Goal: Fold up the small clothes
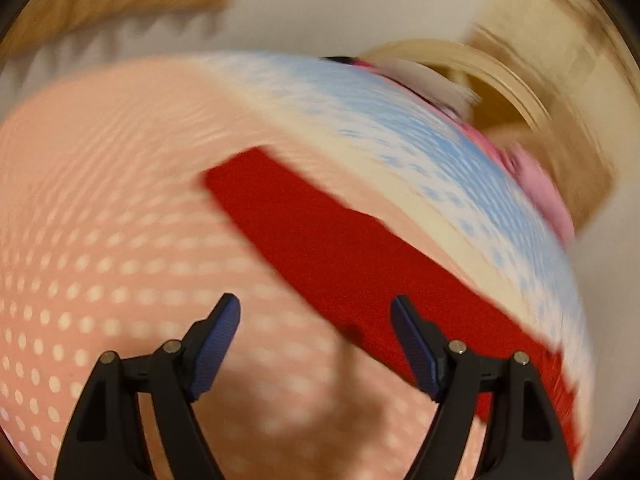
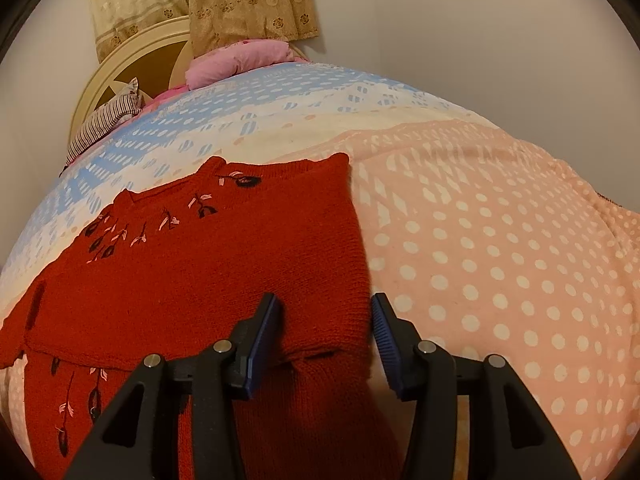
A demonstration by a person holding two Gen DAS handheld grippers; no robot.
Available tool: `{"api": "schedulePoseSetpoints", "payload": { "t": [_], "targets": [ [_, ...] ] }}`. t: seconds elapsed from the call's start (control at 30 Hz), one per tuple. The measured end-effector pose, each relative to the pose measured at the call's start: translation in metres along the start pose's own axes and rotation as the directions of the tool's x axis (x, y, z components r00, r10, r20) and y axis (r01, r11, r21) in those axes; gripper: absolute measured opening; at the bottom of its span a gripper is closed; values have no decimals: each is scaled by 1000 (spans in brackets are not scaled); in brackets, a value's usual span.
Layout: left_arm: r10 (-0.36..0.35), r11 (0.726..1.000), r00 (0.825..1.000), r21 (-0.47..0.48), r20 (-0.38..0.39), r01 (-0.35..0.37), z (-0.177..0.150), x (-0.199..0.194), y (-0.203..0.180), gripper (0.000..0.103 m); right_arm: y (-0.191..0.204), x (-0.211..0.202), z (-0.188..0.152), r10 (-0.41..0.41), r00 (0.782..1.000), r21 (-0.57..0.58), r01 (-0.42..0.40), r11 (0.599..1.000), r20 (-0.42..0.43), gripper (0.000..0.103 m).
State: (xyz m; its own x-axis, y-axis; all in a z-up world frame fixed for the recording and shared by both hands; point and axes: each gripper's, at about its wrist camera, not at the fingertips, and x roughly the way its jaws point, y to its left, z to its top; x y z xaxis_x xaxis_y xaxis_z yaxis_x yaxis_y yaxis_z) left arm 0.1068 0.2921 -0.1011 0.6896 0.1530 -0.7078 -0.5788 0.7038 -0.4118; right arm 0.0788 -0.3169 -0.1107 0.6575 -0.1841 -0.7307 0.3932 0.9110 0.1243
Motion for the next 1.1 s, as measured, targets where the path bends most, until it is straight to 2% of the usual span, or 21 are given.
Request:
{"api": "schedulePoseSetpoints", "payload": {
  "t": [0.07, 0.1, 0.2, 0.3, 0.4, 0.47, 0.5, 0.53, 0.57, 0.6, 0.7, 0.8, 0.93, 1.03, 1.1],
  "targets": [
    [-12, 995, 1000, -100, -3, 11, 7, 8, 20, 80, 0, 0, 0, -1, 1000, 1, 1, 1000, 1, 49],
    [-21, 993, 1000, -116, -8, 20, 8, 13, 23, 80, -1, -1, 0, -2, 1000, 1, 2, 1000, 0, 49],
    [-9, 997, 1000, -78, 8, 10, 14, 27, 13, 81, -2, -1, 1, -10, 1000, -2, 10, 1000, -1, 49],
    [-58, 995, 998, -80, 12, 59, 18, 40, 4, 81, -2, -1, 0, -11, 1000, -2, 11, 1000, -1, 50],
    [-34, 995, 998, -88, 49, 38, 22, 43, -1, 79, -1, -1, 1, -15, 1000, -4, 15, 1000, -2, 50],
    [-56, 997, 998, -51, 30, 57, 23, 48, -10, 53, -2, -1, 1, -19, 1000, -6, 19, 1000, -1, 50],
    [-64, 997, 998, -36, 8, 64, 23, 53, -13, 36, -1, 0, 1, -20, 1000, -6, 20, 1000, -2, 50],
    [-54, 998, 999, -17, 1, 54, 22, 56, -18, 28, -2, 0, 1, -19, 1000, -6, 19, 1000, -2, 50],
    [-47, 999, 999, 10, 9, 47, 21, 58, -23, 26, -2, 0, 1, -18, 1000, -5, 18, 1000, -2, 50],
    [-46, 998, 999, 32, 6, 45, 21, 59, -28, 16, -1, 0, 1, -19, 1000, -6, 19, 1000, -2, 50],
    [-80, 996, 997, 48, -5, 80, 23, 57, -41, 14, -2, 0, 1, -18, 1000, -6, 18, 1000, -1, 51],
    [-126, 984, 992, 127, 22, 122, 22, 39, -75, 13, -2, 0, 1, -16, 1000, -4, 16, 1000, -1, 51],
    [-247, 937, 968, 267, 49, 226, 7, 0, -140, 13, -2, 0, 1, -17, 1000, -4, 17, 1000, -1, 51],
    [-361, 864, 932, 388, 32, 321, -20, -33, -198, 13, -2, 0, 1, -16, 1000, -3, 16, 1000, -1, 51],
    [-437, 799, 899, 459, -4, 390, -47, -54, -235, 13, -3, 0, 1, -15, 1000, -2, 15, 1000, 0, 51]
  ]
}}
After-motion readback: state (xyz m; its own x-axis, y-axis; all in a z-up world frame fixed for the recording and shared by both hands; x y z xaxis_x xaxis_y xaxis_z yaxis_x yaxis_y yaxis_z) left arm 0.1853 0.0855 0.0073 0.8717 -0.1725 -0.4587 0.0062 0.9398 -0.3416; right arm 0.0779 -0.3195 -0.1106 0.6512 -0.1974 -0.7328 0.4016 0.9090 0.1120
